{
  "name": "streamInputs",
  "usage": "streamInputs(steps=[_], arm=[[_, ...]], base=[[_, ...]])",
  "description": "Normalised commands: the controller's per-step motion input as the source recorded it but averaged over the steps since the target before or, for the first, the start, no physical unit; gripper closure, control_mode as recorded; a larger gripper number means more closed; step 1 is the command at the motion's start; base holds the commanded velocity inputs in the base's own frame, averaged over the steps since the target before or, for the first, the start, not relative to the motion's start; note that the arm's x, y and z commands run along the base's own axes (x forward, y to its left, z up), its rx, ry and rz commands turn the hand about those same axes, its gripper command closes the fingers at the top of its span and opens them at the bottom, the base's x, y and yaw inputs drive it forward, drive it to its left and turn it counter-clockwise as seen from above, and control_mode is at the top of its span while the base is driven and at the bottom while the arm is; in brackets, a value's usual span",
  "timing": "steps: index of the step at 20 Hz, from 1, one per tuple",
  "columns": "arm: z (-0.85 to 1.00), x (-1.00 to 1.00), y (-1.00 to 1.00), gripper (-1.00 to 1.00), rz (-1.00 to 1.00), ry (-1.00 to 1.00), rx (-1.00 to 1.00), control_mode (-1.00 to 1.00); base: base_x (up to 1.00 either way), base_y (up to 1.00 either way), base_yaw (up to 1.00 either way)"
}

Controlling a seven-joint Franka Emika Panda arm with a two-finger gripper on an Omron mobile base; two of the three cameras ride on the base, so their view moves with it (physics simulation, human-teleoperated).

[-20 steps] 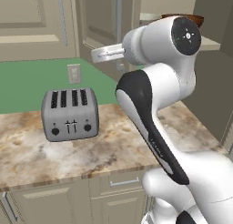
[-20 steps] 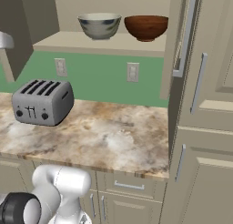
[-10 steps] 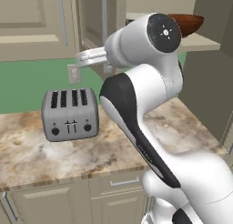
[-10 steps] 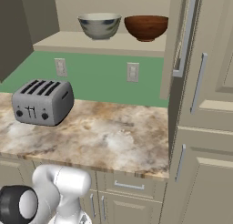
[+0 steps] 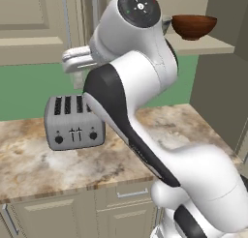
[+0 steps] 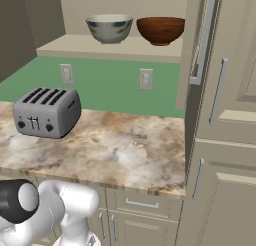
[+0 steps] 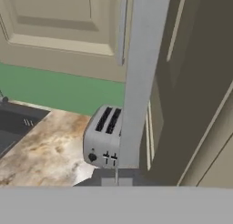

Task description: Move the bowls from the cabinet to the plates on the dining table.

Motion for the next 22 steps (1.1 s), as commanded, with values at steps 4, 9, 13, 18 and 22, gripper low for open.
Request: streamInputs(steps=[4,9,13,18,22], arm=[[-0.16,0.79,0.42,1.0,0.0,0.16,-0.04,-1.0],[-0.08,0.39,0.23,1.0,0.0,0.09,-0.01,-1.0],[0.0,-0.27,-0.08,1.0,0.0,0.0,0.01,-1.0],[-0.29,-0.97,-0.25,1.0,-0.02,0.0,0.04,-1.0],[-0.38,-1.0,-0.18,1.0,-0.05,0.0,0.02,-1.0]], base=[[0.0,0.0,0.0],[0.0,0.0,0.0],[0.0,0.0,0.0],[0.0,0.0,0.0],[0.0,0.0,0.0]])
